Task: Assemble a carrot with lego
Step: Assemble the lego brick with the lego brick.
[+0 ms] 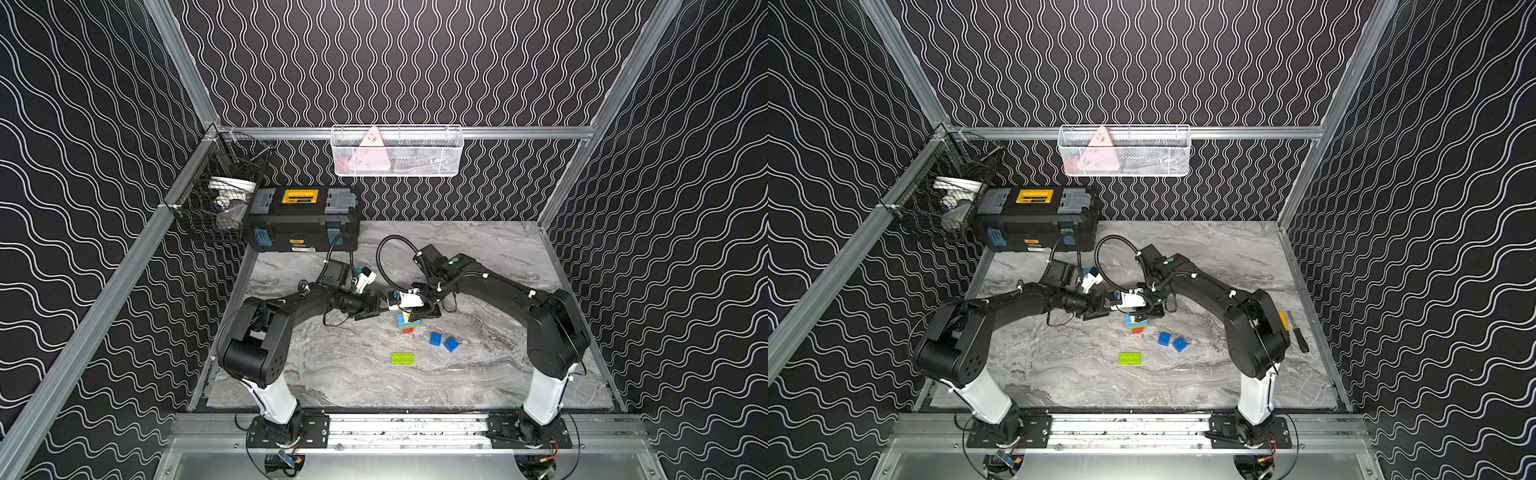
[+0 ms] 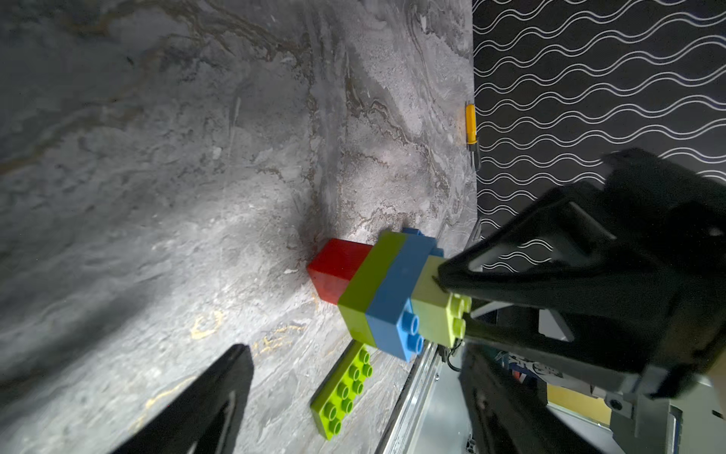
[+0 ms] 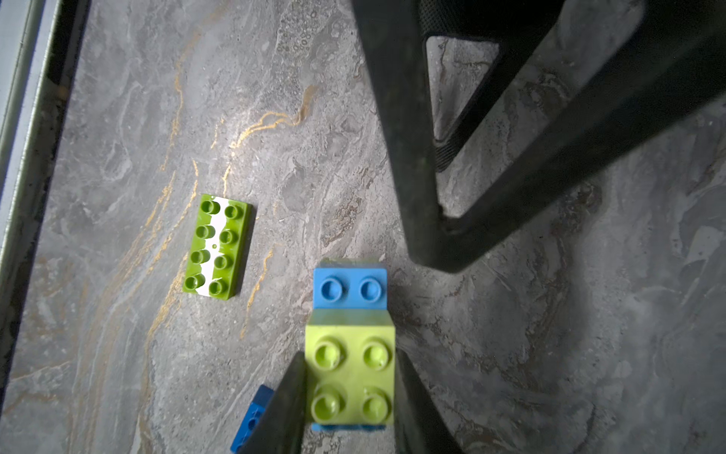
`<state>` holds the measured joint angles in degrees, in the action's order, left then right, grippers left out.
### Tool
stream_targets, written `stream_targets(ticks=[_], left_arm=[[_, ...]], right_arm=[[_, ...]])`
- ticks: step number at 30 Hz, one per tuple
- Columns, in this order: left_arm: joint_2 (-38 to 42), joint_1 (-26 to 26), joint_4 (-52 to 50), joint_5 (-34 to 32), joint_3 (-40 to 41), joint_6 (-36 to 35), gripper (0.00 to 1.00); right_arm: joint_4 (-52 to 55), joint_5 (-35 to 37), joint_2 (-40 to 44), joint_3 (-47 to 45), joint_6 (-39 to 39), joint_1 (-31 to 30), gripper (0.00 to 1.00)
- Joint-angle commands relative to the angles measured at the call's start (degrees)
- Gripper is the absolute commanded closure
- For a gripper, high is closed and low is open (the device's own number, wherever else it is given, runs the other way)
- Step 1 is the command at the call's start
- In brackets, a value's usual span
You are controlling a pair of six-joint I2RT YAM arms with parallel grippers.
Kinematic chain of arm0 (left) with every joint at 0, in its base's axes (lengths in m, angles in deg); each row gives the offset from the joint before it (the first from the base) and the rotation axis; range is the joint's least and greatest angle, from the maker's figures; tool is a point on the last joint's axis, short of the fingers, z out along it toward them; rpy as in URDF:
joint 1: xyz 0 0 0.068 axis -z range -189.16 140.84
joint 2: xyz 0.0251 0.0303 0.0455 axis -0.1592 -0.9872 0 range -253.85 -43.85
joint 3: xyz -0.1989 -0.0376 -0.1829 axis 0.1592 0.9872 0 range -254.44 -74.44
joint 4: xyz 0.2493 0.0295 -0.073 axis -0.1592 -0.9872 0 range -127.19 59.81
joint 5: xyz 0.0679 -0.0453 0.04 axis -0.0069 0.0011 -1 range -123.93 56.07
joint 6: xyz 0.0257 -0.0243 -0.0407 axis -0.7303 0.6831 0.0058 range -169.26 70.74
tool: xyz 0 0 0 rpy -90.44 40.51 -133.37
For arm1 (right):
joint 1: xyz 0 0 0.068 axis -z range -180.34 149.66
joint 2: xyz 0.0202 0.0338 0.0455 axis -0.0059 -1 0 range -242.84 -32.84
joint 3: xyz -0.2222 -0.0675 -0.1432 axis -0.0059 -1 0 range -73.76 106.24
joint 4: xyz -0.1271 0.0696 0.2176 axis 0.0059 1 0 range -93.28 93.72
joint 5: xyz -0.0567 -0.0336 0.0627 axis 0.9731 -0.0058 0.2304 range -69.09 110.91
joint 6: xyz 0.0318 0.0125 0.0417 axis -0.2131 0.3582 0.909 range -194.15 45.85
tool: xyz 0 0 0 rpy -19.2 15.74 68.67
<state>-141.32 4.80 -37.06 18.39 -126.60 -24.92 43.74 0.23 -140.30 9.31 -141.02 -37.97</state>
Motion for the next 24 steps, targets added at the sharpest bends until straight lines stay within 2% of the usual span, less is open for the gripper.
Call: stream_targets(ticks=[1, 5, 10, 16, 20, 22, 24], left_arm=[[0.4, 0.3, 1.3, 3.6, 0.7, 2.3, 0.13], [-0.7, 0.6, 1.5, 3.8, 0.7, 2.9, 0.16], [0.5, 0.6, 2.1, 3.6, 0.8, 2.8, 0.15], [1.6, 0.6, 2.2, 3.1, 0.7, 2.7, 0.15], [2.4, 0.6, 1.7, 2.4, 0.8, 1.7, 0.15], [2.5, 0.6, 1.3, 2.0, 0.8, 1.2, 0.15], [2.5, 0.6, 1.5, 1.9, 0.8, 0.9, 0.15]], right_arm=[[5.6, 7.4, -2.1, -0.8, 0.6, -0.4, 0.80], [6.7, 9.5, -3.6, -1.2, 0.9, -0.7, 0.79], [1.1, 7.5, 0.6, -1.8, 2.3, -0.8, 0.64], [1.7, 4.2, 3.4, 2.3, 1.4, -0.5, 0.52], [-0.8, -1.4, 7.7, 1.3, 3.0, 0.2, 0.50], [-3.6, -5.8, 12.2, -1.6, 4.0, 0.3, 0.49], [-7.7, -10.2, 18.4, -8.5, 6.2, 0.2, 0.49]])
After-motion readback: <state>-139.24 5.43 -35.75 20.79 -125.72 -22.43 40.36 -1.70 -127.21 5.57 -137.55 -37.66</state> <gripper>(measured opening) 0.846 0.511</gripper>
